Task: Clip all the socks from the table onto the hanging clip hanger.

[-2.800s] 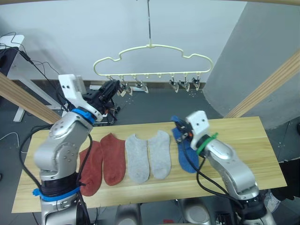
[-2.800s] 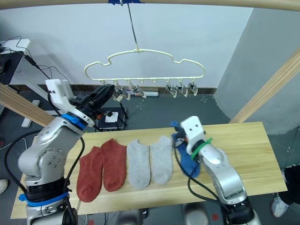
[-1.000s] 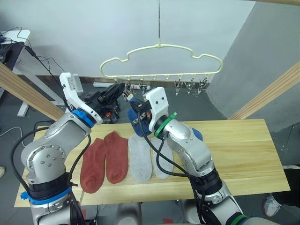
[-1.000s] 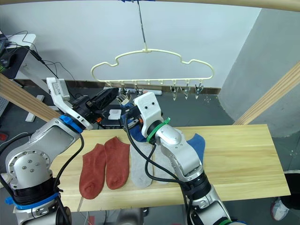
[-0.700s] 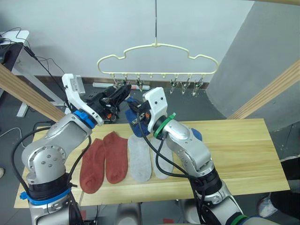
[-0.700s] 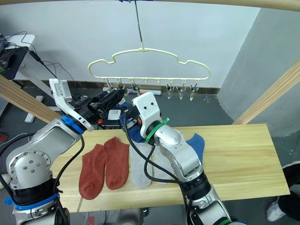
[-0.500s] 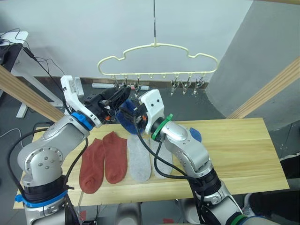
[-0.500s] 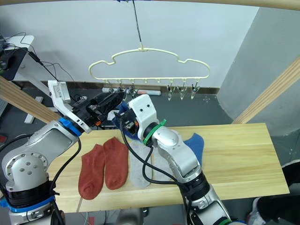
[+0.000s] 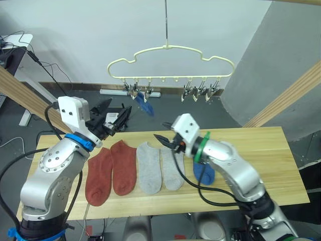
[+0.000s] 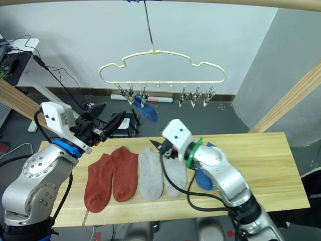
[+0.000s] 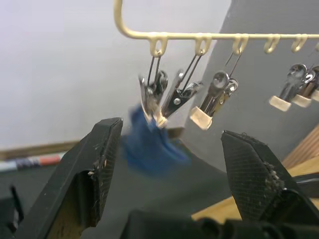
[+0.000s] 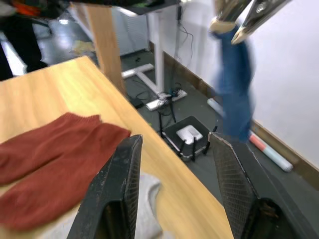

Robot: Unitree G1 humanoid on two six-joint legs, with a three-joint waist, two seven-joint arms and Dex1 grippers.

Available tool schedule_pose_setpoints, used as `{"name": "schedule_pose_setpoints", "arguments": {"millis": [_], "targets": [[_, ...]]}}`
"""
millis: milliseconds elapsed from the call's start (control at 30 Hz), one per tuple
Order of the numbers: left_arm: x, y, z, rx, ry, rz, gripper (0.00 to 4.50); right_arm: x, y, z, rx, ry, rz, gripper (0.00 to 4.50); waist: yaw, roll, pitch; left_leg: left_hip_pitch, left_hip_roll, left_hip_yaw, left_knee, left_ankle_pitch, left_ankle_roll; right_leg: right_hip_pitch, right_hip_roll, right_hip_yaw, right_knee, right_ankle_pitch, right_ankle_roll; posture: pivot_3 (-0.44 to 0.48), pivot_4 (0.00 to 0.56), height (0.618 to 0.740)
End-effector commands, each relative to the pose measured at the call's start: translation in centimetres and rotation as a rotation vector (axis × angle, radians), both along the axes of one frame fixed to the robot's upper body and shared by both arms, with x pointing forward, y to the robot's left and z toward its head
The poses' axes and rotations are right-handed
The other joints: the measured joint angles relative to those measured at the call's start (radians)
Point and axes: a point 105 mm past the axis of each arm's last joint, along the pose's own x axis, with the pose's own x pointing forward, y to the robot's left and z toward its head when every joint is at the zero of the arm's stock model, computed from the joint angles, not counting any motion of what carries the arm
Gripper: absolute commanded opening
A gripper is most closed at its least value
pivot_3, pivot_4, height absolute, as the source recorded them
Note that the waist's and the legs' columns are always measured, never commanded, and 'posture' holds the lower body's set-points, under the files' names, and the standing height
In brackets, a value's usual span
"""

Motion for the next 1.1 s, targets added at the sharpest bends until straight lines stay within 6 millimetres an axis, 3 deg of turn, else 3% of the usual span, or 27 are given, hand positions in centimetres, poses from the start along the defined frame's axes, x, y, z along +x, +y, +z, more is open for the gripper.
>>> {"name": "schedule_pose_setpoints", "arguments": {"millis": [33, 100, 300, 367, 467, 1100], "targets": [[-0.6, -1.4, 1.1, 0.029, -0.103, -0.023, 3.49, -1.1, -1.5, 2.7, 0.048, -0.057, 0.041, 2.20, 0.000, 0.000, 0.000, 0.000, 0.000, 0.000, 0.000, 0.000, 0.000, 0.000, 0.000, 0.000, 0.000, 0.000, 0.000, -0.179, 0.333, 0.740], [-0.4, -2.1, 1.3, 0.018, -0.134, -0.010, 3.49, -1.4, -3.6, 4.1, 0.048, -0.081, 0.039, 2.20, 0.000, 0.000, 0.000, 0.000, -0.001, 0.000, 0.000, 0.000, 0.000, 0.000, 0.000, 0.000, 0.000, 0.000, 0.000, -0.186, 0.333, 0.740], [0.1, -3.3, 1.0, -0.038, -0.162, -0.003, 3.49, -1.9, -6.3, 5.5, 0.039, -0.116, 0.012, 2.20, -0.003, 0.000, 0.000, 0.000, -0.001, 0.000, 0.001, 0.000, 0.001, 0.001, 0.001, 0.000, 0.000, 0.000, 0.000, -0.216, 0.330, 0.740], [0.2, -3.3, 1.0, -0.056, -0.173, 0.009, 3.12, -2.3, -6.8, 5.5, 0.031, -0.111, 0.005, 2.24, -0.008, 0.000, 0.000, 0.000, -0.001, 0.000, 0.001, 0.000, 0.001, 0.001, 0.001, 0.000, 0.000, 0.000, 0.000, -0.223, 0.331, 0.740], [0.5, -3.3, 0.8, -0.053, -0.182, 0.032, 2.35, -2.6, -7.2, 5.4, 0.017, -0.108, -0.006, 2.24, -0.014, 0.000, 0.000, 0.001, -0.001, 0.001, 0.001, 0.000, 0.001, 0.001, 0.001, 0.000, 0.001, 0.000, 0.000, -0.236, 0.332, 0.740], [2.8, -4.2, -0.1, -0.105, -0.183, 0.090, 2.35, -3.0, -7.4, 6.2, 0.029, -0.117, -0.030, 2.24, -0.017, 0.000, 0.000, 0.001, -0.002, 0.000, 0.005, 0.000, 0.001, 0.003, 0.003, 0.000, 0.002, 0.001, -0.001, -0.274, 0.334, 0.740]]}}
